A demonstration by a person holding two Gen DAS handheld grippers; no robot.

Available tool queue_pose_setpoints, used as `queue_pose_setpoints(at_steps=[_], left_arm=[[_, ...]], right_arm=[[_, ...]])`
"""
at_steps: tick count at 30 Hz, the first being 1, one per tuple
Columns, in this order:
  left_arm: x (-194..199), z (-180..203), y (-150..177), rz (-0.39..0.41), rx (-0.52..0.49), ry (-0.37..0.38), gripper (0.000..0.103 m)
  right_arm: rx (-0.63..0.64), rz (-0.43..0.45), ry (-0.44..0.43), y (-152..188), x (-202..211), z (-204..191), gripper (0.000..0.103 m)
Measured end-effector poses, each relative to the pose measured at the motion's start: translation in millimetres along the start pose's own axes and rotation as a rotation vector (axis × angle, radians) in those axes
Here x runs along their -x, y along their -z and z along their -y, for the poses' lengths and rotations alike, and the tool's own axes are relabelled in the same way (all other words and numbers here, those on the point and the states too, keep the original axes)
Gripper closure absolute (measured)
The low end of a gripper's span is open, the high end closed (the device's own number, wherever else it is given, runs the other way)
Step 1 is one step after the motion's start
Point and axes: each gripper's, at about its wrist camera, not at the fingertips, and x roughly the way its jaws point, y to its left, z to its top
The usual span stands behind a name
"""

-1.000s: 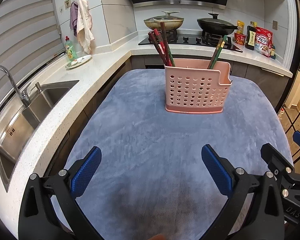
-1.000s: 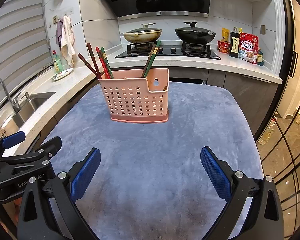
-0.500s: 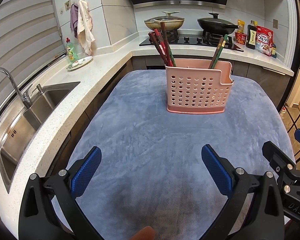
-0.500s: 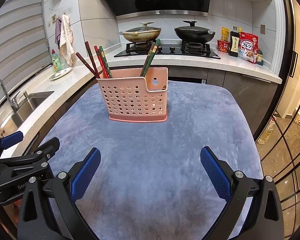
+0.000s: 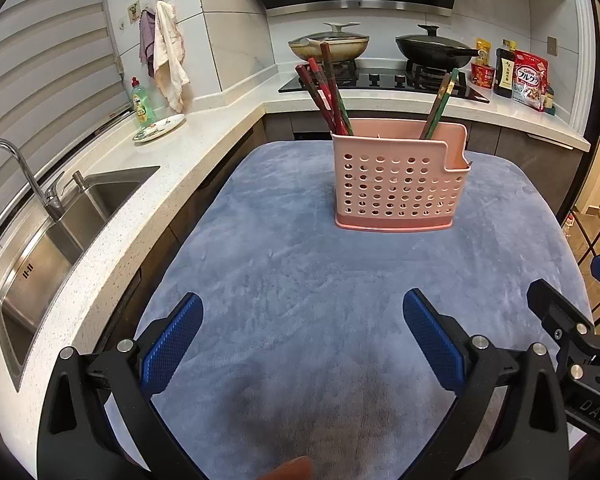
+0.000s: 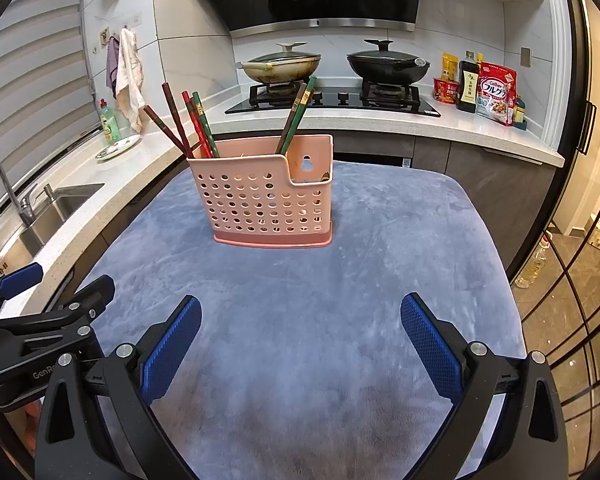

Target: Organize utensils

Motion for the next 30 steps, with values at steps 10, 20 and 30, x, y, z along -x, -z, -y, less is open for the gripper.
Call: queue_pose_setpoints(at_steps=[10,20,30], left_arm=[[-8.3,1.5,-4.9,-0.005,-0.001,0.006,0.007],[-13.1,-0.6,-12.2,0.0,0.016,0.008,0.007],[-14.3,-2.4,-16.6,0.009,0.019,-0.001,0.007]], right_arm=[[0.004,-0.005,-0.002,-6.0,-10.3,0.7,0.007],[0.006,-0.008,-0.001,-9.2,-15.7,-3.4,0.007],[0.004,-0.009,-0.001,-11.3,-17.8,-3.2,0.007]])
